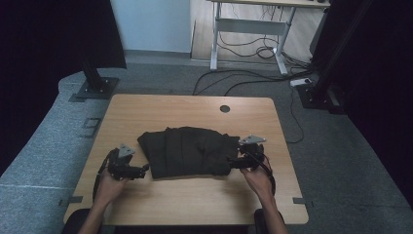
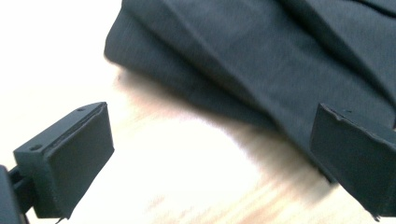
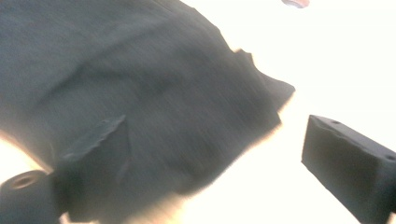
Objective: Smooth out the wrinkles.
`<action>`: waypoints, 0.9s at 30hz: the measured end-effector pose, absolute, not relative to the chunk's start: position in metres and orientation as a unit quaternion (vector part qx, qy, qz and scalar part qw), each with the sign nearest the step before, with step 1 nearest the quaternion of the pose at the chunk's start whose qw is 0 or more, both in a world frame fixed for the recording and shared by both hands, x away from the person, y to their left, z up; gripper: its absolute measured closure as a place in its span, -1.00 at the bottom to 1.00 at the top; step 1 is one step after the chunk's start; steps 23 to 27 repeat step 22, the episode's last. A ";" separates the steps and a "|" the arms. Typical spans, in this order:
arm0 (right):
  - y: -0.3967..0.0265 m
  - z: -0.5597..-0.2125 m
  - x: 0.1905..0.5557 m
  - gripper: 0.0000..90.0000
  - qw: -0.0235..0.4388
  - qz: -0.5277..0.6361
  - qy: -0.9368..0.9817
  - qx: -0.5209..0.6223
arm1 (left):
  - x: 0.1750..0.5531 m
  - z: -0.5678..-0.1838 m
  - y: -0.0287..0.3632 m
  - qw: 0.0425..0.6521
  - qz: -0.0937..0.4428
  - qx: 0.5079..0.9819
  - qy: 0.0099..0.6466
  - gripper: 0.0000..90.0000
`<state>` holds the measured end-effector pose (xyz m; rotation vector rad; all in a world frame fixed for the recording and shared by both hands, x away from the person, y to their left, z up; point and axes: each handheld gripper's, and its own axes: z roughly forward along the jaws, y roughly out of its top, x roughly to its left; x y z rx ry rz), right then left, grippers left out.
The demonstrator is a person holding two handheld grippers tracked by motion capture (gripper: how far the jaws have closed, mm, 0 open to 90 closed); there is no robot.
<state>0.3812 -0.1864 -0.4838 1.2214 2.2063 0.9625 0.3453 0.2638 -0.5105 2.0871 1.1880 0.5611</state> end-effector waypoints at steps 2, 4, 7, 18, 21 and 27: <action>-0.200 -0.491 0.374 -0.97 0.227 0.341 0.792 0.452 | 0.341 -0.520 0.268 0.326 0.204 0.801 0.458 -1.00; -0.214 -0.501 0.369 -1.00 0.232 0.334 0.784 0.469 | 0.340 -0.531 0.269 0.311 0.196 0.808 0.460 -1.00; -0.233 -0.520 0.364 -1.00 0.224 0.328 0.774 0.493 | 0.341 -0.542 0.270 0.296 0.190 0.814 0.462 -1.00; -0.246 -0.556 0.361 -1.00 0.215 0.322 0.761 0.520 | 0.346 -0.548 0.274 0.304 0.173 0.810 0.470 -1.00; -0.246 -0.557 0.361 -1.00 0.217 0.323 0.759 0.522 | 0.346 -0.548 0.274 0.304 0.173 0.810 0.470 -1.00; -0.246 -0.557 0.361 -1.00 0.218 0.323 0.759 0.522 | 0.346 -0.548 0.274 0.304 0.173 0.810 0.470 -1.00</action>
